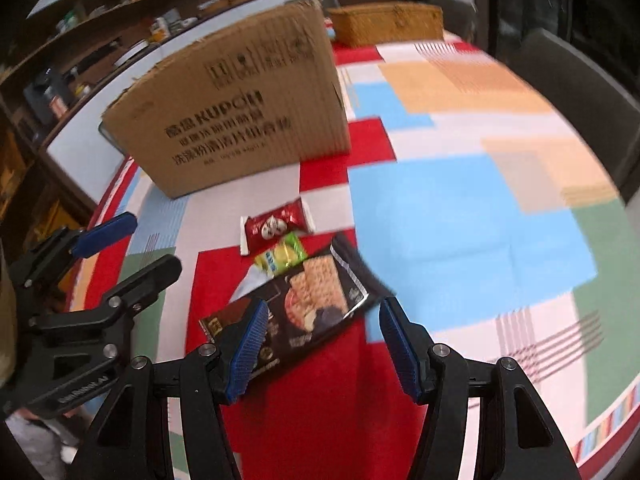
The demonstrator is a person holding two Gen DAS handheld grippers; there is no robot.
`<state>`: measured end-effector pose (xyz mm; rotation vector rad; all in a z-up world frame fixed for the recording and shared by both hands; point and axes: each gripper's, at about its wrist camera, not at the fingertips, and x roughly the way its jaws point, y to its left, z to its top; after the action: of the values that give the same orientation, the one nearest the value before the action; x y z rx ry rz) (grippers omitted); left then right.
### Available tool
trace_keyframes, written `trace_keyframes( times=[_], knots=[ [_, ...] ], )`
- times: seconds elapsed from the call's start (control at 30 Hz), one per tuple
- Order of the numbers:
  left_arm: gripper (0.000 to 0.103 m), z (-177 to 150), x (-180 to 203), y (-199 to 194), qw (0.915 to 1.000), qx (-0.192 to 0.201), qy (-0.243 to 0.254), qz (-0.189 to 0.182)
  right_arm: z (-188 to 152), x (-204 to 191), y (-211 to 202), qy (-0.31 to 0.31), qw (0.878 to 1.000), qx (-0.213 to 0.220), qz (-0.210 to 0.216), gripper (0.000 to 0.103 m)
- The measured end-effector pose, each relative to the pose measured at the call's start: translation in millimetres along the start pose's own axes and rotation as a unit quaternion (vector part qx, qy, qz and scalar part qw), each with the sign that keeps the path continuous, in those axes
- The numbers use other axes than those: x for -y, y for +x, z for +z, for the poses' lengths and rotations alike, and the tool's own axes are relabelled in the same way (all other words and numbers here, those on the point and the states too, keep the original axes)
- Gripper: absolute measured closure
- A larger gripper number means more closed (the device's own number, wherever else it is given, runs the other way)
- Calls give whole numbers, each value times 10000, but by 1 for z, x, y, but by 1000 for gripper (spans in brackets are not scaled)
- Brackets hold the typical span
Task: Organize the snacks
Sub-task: 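Move both tools back to the remaining snacks, then grasp the red candy with the left tool while the right tool grasps the black cracker pack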
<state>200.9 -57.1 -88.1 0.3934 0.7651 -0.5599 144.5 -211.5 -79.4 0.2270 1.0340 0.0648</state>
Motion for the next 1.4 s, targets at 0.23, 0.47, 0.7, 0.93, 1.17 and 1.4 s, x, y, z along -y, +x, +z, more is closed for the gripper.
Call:
trace_keyframes(
  times=[0.23, 0.47, 0.7, 0.93, 1.17, 1.4],
  knots=[
    [39, 14, -11, 26, 9986, -17, 246, -458, 1, 8, 16, 1144, 9926, -340, 219, 44],
    [42, 17, -16, 54, 9964, -212, 39, -819, 6, 11, 35, 1645, 9846, -526, 262, 44],
    [47, 18, -17, 76, 9943, -376, -179, -977, 20, 11, 44, 1607, 9862, -377, 123, 44],
    [60, 22, -25, 90, 9917, -511, -467, -1087, 38, 6, 51, 1314, 9909, -287, -65, 44],
    [61, 24, -21, 97, 9932, -544, -260, -999, 40, -4, 52, 852, 9957, -259, -263, 44],
    [47, 36, -9, 99, 9950, -457, 390, -793, 35, 7, 44, 913, 9951, -334, -159, 44]
  ],
)
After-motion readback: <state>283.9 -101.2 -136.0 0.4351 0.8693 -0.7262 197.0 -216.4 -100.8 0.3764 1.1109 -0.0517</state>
